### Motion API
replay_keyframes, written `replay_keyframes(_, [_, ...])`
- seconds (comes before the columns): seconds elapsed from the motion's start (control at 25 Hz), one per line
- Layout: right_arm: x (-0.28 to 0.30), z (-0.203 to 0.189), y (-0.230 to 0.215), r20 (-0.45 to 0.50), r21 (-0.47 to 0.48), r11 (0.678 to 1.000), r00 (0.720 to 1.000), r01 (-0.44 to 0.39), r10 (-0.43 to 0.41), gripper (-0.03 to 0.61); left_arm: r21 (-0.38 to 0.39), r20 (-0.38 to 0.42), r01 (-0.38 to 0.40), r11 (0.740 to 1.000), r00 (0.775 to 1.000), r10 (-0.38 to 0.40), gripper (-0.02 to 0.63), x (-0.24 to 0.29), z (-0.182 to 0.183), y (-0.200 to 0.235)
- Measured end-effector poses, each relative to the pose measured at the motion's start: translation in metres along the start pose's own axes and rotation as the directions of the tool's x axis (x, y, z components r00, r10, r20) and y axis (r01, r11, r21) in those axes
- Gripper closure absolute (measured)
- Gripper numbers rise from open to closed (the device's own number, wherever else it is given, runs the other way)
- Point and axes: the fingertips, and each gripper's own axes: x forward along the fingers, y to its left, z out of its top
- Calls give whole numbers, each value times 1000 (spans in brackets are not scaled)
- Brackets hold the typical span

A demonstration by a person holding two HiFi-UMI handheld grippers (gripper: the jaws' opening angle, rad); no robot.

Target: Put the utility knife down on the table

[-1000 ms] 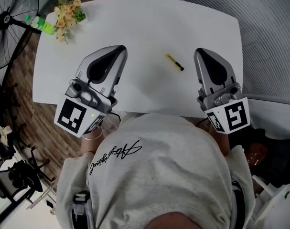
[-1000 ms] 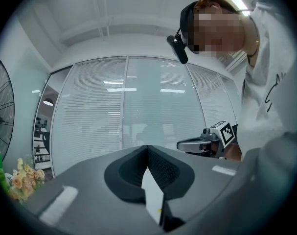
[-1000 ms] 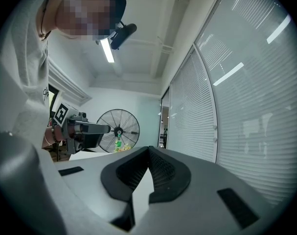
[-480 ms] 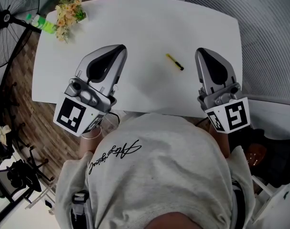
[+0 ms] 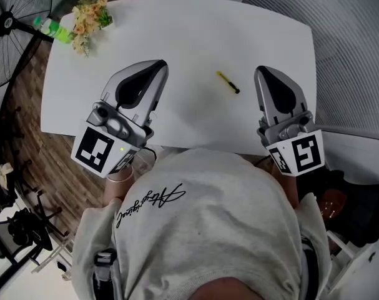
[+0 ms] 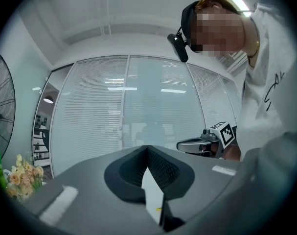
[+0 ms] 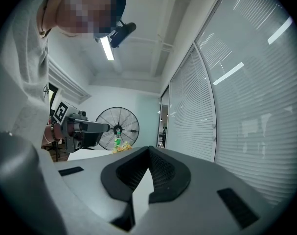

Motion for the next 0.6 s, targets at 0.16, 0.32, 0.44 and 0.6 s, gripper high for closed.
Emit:
replay_keyframes(0.16, [-1, 1, 1, 0, -2, 1000, 1000, 0, 0, 577, 2, -3, 4, 1000, 1000, -4, 617, 0, 1, -1])
replay_keyframes(0.32, [-2, -1, 2, -9, -6, 1000, 1000, -4, 4, 577, 1, -1, 4, 1000, 1000, -4, 617, 1, 1, -2])
replay_keyframes(0.44, [-2, -1, 2, -11, -10, 1000, 1000, -2, 2, 577, -1, 1, 4, 1000, 1000, -4, 617, 1, 1, -2])
replay_keyframes(0.6, [-2, 2, 1, -15, -16, 1000, 1000, 2, -3, 577, -2, 3, 8, 1000, 1000, -8, 617, 1, 3, -2])
